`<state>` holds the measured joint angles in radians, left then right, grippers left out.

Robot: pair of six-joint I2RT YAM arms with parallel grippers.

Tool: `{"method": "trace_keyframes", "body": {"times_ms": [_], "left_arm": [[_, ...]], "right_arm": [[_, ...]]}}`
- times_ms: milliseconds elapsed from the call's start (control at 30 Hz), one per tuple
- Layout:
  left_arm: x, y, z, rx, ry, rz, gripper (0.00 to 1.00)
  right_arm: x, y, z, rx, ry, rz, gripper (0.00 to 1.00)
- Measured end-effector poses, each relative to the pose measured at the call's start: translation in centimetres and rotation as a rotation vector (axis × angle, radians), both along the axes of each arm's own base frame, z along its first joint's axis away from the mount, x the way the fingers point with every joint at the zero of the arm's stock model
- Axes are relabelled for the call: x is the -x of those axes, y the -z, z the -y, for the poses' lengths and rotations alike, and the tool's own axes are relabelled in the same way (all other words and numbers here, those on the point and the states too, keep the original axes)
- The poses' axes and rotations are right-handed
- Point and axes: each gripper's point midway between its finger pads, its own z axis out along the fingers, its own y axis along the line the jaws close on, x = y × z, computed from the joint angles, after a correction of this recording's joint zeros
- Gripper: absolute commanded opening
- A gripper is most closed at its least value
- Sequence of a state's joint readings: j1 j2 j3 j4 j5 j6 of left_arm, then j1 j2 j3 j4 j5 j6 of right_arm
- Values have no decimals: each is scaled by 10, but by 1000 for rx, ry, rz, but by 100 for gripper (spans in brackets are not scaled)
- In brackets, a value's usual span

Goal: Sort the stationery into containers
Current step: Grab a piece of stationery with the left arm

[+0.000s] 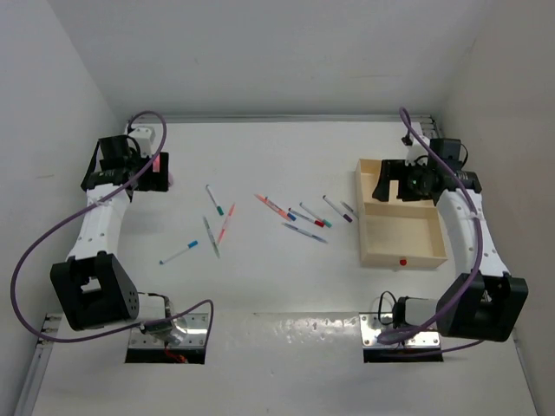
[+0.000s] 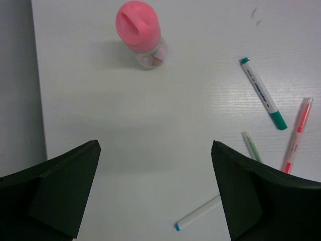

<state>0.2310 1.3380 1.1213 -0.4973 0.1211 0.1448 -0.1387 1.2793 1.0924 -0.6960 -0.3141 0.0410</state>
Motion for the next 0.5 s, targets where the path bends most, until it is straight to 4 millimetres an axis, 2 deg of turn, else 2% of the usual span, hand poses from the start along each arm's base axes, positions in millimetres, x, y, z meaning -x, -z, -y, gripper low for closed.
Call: {"method": "trace_keyframes", "body": {"times_ms": [267, 367, 500], "left_arm": [[-12, 1, -11, -67, -4, 61, 97], [-16, 17, -13, -75, -7, 94, 95], [-16, 46, -6, -40, 16, 107, 97]], "right_arm": [[3, 20, -2, 6, 4, -86, 99], [5, 22, -3, 5, -1, -98, 99], [7, 25, -8, 4, -16, -121, 99]]}}
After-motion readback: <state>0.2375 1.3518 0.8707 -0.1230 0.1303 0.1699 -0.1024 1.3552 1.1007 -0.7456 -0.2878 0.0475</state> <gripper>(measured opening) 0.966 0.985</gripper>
